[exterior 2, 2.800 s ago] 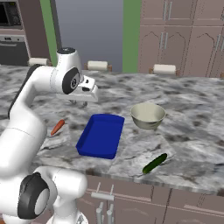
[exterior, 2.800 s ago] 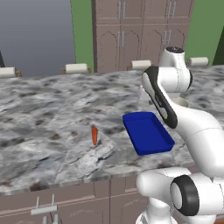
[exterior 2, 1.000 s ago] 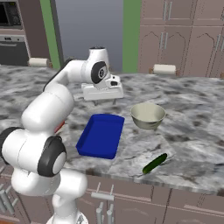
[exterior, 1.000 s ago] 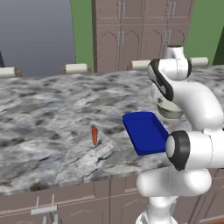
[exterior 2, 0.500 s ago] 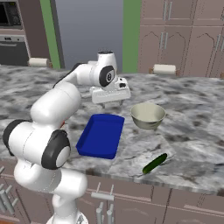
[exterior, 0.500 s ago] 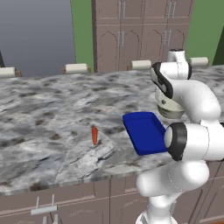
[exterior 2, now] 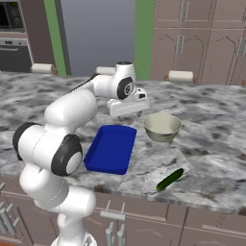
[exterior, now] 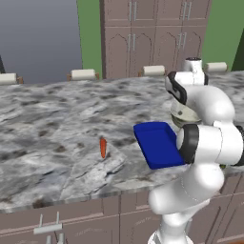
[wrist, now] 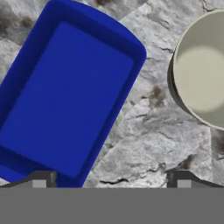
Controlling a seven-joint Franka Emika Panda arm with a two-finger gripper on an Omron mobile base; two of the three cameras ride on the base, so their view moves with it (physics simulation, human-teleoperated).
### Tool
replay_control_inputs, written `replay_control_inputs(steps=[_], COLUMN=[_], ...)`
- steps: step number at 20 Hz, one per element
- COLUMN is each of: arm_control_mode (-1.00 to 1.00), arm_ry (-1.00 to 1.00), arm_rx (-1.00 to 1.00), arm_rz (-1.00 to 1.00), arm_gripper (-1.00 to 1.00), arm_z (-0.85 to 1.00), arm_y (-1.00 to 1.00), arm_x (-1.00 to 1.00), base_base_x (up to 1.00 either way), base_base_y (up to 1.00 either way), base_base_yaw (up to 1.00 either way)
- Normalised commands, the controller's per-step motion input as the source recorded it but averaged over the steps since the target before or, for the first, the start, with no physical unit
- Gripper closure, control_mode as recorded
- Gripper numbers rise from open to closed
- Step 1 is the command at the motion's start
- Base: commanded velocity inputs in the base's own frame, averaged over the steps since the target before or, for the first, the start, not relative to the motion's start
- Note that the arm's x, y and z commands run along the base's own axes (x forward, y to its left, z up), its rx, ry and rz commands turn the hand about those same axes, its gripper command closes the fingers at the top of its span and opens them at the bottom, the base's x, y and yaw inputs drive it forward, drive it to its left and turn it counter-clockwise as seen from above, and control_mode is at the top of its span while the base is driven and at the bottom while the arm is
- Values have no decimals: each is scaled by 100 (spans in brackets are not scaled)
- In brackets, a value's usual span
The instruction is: Place the two vegetables and bowl onto the tray for setting up a vegetable dip station.
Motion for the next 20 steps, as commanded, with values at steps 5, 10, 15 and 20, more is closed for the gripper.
replay_control_inputs(steps=[5, 10, 15, 20], arm_control_mode=[-100, -100, -100, -100], arm_ry=[1, 1, 1, 2], arm_rx=[0, 0, 0, 0], arm_rz=[9, 9, 4, 1], arm_gripper=[-100, -100, -100, -100], arm_z=[-22, -23, -22, -23], arm_y=[-14, -13, -10, -8], arm_x=[33, 28, 13, 12], base_base_x=[0, 0, 0, 0], base_base_y=[0, 0, 0, 0], base_base_yaw=[0, 0, 0, 0])
